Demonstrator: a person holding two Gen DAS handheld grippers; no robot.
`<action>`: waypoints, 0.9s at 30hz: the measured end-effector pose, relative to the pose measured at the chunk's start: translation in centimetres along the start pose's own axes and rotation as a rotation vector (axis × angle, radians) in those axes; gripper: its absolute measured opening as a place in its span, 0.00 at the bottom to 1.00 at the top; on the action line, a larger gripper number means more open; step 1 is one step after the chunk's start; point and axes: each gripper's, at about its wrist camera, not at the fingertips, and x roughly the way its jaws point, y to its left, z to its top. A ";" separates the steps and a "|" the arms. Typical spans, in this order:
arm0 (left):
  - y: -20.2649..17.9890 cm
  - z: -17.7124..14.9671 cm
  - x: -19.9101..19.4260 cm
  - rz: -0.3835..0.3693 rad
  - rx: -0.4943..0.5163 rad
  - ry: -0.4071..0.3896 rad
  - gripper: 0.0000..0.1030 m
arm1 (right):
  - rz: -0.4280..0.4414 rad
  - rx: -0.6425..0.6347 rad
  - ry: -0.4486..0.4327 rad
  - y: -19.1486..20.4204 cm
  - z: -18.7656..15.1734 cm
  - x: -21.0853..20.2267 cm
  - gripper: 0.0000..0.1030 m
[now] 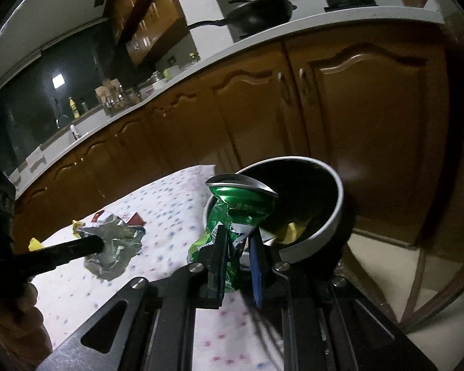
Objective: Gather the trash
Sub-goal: 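Drop the green can into the bin with the right tool while the left tool drops the foil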
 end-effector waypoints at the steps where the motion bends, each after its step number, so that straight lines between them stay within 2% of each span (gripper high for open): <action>1: -0.4 0.3 0.3 -0.004 0.009 0.001 0.06 | -0.007 0.002 0.001 -0.4 0.2 0.0 0.13; 17: -4.8 4.5 6.0 -0.033 0.089 0.049 0.06 | -0.100 -0.079 -0.001 -2.2 2.1 1.4 0.13; 27: -6.0 6.0 10.5 -0.018 0.119 0.107 0.06 | -0.129 -0.142 0.058 -2.8 3.3 3.9 0.13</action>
